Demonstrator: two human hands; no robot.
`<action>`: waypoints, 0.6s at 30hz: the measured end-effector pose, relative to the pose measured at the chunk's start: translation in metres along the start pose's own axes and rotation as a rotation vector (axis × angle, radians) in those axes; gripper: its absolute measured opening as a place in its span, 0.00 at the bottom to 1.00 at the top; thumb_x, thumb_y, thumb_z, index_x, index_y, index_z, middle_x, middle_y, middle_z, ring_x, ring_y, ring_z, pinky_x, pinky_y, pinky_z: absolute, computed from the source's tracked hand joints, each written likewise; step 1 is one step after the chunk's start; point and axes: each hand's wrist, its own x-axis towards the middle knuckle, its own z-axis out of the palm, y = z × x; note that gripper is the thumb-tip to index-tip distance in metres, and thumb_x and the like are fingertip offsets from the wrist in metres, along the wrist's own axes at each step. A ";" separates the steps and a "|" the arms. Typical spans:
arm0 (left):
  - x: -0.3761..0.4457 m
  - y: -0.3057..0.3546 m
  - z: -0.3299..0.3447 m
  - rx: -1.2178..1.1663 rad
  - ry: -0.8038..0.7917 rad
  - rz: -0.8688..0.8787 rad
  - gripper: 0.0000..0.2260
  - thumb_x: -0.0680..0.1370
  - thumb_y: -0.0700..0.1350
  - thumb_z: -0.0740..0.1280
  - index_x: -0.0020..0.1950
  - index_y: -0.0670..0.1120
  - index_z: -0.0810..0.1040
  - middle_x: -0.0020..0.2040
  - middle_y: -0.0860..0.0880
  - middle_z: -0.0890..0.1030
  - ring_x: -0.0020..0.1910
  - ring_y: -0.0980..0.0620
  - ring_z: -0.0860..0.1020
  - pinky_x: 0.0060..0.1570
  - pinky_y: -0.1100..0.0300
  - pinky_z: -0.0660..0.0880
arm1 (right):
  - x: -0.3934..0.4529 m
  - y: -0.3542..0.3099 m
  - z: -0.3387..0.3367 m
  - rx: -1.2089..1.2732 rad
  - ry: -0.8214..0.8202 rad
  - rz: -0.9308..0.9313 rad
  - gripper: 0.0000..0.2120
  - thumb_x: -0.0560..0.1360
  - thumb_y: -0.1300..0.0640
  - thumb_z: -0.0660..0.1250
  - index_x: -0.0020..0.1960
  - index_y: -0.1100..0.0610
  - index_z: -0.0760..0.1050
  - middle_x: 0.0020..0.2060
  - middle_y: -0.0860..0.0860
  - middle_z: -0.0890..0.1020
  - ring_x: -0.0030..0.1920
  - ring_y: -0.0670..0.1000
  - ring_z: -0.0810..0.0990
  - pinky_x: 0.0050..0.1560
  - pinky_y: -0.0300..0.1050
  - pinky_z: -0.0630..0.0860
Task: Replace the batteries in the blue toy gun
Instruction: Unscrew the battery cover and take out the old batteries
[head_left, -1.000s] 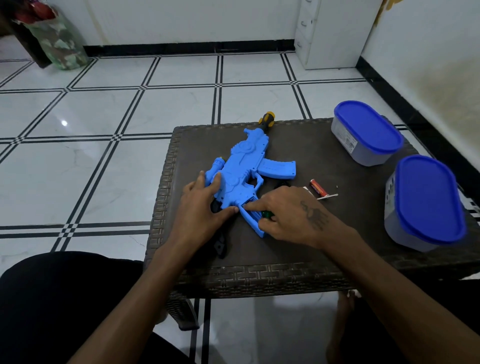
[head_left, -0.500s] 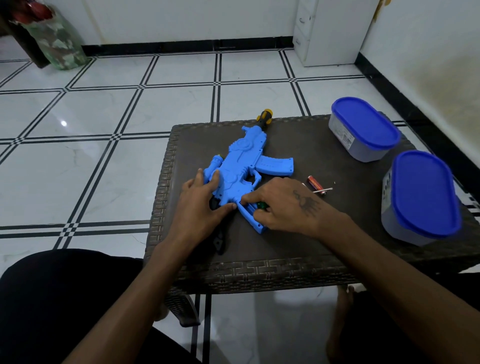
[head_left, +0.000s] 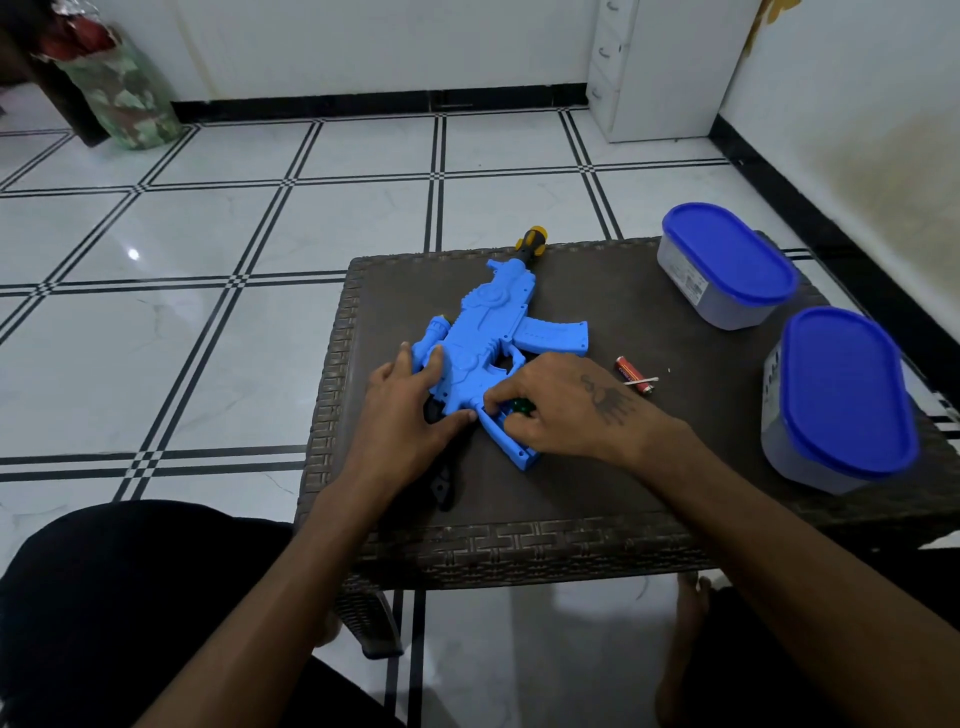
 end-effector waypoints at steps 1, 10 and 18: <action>0.000 0.000 0.000 -0.002 -0.001 -0.001 0.34 0.73 0.56 0.71 0.75 0.49 0.64 0.76 0.43 0.60 0.74 0.40 0.60 0.69 0.52 0.61 | 0.000 0.000 -0.001 0.004 0.002 -0.003 0.11 0.72 0.53 0.63 0.48 0.46 0.83 0.29 0.42 0.75 0.38 0.46 0.75 0.38 0.42 0.72; -0.002 0.002 -0.003 -0.005 0.001 0.002 0.34 0.74 0.56 0.71 0.76 0.49 0.63 0.76 0.44 0.60 0.74 0.41 0.58 0.69 0.53 0.60 | -0.009 0.007 -0.001 0.034 0.053 0.054 0.16 0.71 0.51 0.63 0.55 0.44 0.83 0.44 0.45 0.85 0.45 0.48 0.81 0.43 0.41 0.74; -0.002 0.003 -0.002 0.017 -0.001 -0.002 0.34 0.74 0.56 0.70 0.76 0.49 0.62 0.77 0.44 0.59 0.74 0.40 0.59 0.69 0.52 0.60 | -0.014 0.001 -0.006 -0.048 -0.080 -0.007 0.19 0.74 0.50 0.64 0.64 0.41 0.77 0.51 0.47 0.84 0.52 0.48 0.80 0.44 0.39 0.68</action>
